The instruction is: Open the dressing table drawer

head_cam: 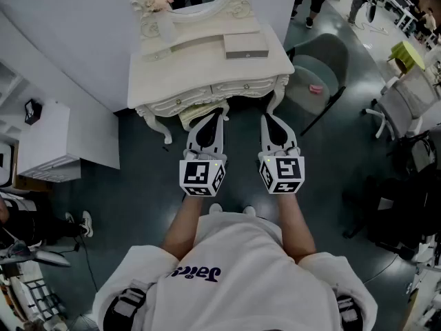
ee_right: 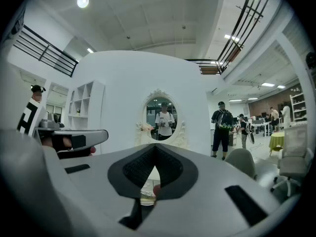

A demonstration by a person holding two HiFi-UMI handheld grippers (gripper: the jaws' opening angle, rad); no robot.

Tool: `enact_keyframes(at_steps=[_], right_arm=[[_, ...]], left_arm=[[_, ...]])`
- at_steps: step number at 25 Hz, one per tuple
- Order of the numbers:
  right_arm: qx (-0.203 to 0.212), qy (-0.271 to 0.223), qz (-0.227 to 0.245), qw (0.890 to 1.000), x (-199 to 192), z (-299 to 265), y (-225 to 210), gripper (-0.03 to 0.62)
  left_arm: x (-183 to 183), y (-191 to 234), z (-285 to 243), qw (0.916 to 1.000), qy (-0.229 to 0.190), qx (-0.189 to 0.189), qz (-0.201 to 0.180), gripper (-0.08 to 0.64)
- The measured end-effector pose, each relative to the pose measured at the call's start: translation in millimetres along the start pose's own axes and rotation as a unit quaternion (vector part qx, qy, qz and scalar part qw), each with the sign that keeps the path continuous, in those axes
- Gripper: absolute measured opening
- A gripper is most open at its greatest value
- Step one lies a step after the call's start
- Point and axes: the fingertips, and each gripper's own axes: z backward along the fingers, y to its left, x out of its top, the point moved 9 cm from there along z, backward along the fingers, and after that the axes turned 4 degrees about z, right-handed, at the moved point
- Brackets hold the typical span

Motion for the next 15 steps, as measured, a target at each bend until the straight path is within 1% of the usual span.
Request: enact_keyframes(at_steps=[8, 11, 15], right_arm=[[0.011, -0.001, -0.001, 1.0, -3.2, 13.8, -12.6, 0.003], [0.011, -0.003, -0.013, 1.0, -7.1, 20.1, -20.4, 0.003], [0.033, -0.008, -0.023, 0.999, -11.6, 28.1, -26.6, 0.003]], left_arm=[[-6.3, -21.2, 0.9, 0.9999, 0.007, 0.009, 0.005, 0.009], [-12.5, -31.0, 1.4, 0.9998, 0.01, 0.016, 0.008, 0.009], [-20.7, -46.6, 6.2, 0.9995, 0.012, 0.027, 0.01, 0.009]])
